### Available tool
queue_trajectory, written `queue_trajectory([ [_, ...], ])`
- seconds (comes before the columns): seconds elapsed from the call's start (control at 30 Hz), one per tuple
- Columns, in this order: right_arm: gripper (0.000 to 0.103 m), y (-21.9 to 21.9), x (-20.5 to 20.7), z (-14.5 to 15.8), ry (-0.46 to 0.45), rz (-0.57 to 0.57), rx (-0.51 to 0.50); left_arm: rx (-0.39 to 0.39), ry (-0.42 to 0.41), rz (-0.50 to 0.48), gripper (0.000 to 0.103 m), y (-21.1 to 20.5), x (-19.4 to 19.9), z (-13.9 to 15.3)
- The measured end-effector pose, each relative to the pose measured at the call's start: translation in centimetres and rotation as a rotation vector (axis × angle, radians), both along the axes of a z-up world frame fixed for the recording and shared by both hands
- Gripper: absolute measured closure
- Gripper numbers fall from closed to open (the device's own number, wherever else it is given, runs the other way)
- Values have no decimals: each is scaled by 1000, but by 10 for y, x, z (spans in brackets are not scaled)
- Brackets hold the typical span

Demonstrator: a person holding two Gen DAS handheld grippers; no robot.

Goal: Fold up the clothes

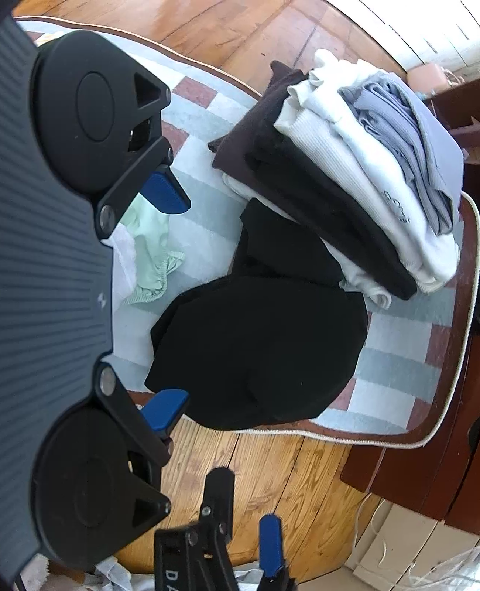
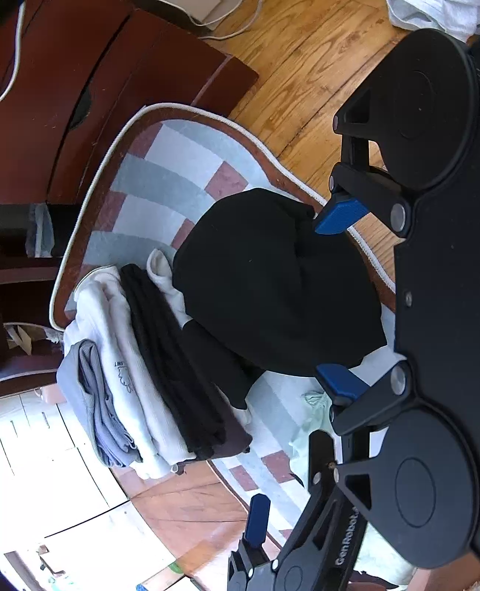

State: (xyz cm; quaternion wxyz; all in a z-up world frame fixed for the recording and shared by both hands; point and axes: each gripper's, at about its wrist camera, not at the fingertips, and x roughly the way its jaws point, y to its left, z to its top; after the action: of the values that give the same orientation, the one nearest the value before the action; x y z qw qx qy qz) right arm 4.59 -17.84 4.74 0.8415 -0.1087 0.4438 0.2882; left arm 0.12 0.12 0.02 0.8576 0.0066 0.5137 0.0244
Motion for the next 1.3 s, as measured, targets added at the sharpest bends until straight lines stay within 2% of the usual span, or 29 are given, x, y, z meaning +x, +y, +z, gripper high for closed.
queue_trajectory([
  [0.23, 22, -6, 9, -1, 97, -15, 32, -58, 16, 26, 0, 2, 2, 0],
  [0.43, 22, -5, -2, -2, 52, -13, 51, -28, 9, 26, 0, 2, 0, -1],
  [1.3, 21, -9, 0, -5, 67, -21, 45, -11, 13, 28, 0, -2, 0, -2],
])
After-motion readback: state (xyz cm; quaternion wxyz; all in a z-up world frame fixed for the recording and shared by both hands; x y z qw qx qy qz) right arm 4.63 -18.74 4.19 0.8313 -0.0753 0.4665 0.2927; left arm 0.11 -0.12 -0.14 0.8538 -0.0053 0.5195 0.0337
